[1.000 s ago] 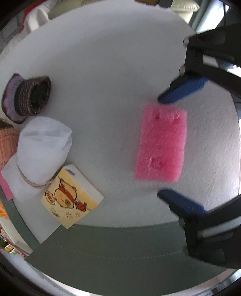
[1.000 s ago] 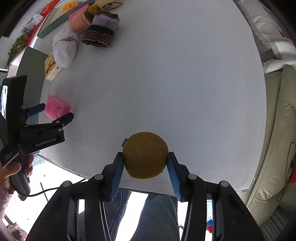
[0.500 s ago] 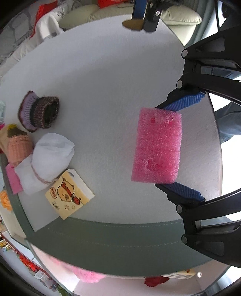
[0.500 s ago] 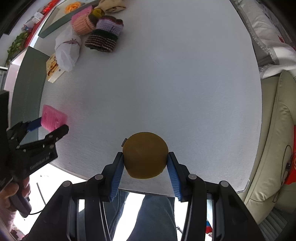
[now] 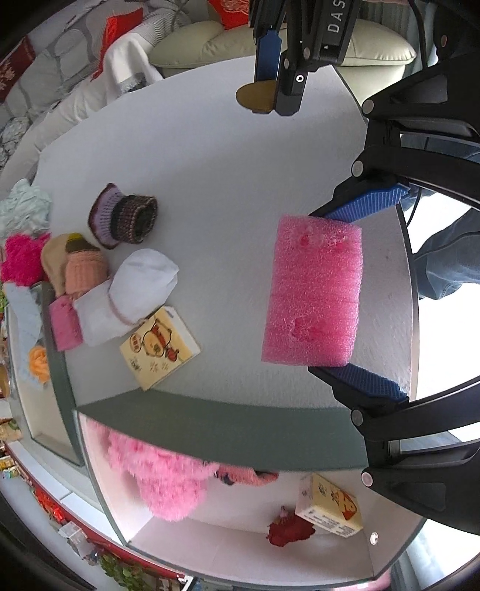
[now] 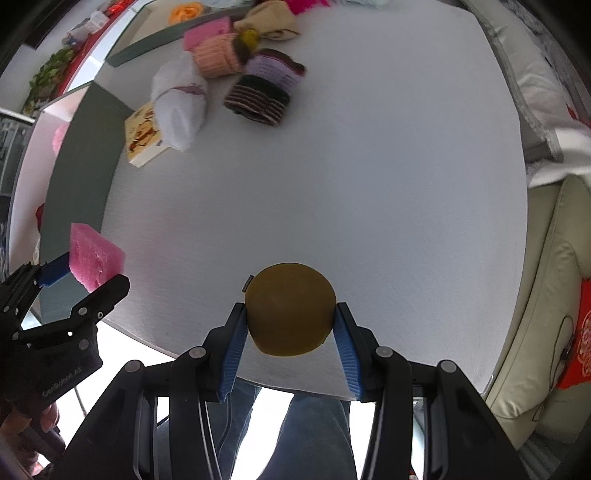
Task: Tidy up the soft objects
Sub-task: 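Carry the yellow pad and pink foam block over the white box with both tools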
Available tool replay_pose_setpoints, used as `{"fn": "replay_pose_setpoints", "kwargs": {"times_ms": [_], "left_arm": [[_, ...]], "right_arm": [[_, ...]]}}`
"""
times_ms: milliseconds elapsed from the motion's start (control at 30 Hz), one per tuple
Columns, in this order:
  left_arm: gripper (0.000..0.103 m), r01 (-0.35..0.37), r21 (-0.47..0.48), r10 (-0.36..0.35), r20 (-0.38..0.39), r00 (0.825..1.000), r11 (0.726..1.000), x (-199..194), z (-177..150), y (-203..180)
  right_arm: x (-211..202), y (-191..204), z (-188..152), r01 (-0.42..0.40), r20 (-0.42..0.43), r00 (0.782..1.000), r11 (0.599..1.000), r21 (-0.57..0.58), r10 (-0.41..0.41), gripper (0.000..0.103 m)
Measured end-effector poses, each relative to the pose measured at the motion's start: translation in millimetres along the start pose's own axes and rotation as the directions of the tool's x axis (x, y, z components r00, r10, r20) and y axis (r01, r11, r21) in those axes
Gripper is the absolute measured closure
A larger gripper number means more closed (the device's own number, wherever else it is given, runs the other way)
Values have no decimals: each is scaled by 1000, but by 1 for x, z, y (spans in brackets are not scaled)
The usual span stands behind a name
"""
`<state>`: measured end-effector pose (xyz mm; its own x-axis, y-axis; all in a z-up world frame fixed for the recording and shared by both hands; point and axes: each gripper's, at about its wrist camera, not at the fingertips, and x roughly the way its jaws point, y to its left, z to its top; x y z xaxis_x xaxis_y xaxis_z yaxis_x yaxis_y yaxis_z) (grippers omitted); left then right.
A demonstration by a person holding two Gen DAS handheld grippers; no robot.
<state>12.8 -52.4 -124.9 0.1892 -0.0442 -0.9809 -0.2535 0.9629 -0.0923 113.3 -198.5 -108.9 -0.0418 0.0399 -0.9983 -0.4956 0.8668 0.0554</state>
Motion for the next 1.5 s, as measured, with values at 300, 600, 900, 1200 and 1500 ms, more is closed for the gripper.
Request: {"fn": "replay_pose_setpoints", "kwargs": {"times_ms": [300, 600, 900, 1200, 1500], "left_arm": [[30, 9, -70, -5, 63, 998, 997, -37, 8, 32], [30, 19, -151, -1, 120, 993, 988, -54, 5, 64], [30, 29, -269, 17, 169, 985, 963, -68, -6, 105], [30, 20, -389, 59, 192, 980, 921, -78, -23, 148], [30, -1, -508, 121, 204, 971, 861, -89, -38, 191]], "right_arm": [[-24, 30, 9, 22, 30, 999, 996, -84, -19, 53], [-41, 67, 22, 48, 57, 998, 982, -180, -39, 52], [-50, 119, 37, 75, 88, 995, 952, -296, -51, 52], [-52, 182, 50, 79, 109, 993, 904, -421, -35, 52], [-53, 236, 54, 83, 117, 993, 843, -532, -24, 52]]}}
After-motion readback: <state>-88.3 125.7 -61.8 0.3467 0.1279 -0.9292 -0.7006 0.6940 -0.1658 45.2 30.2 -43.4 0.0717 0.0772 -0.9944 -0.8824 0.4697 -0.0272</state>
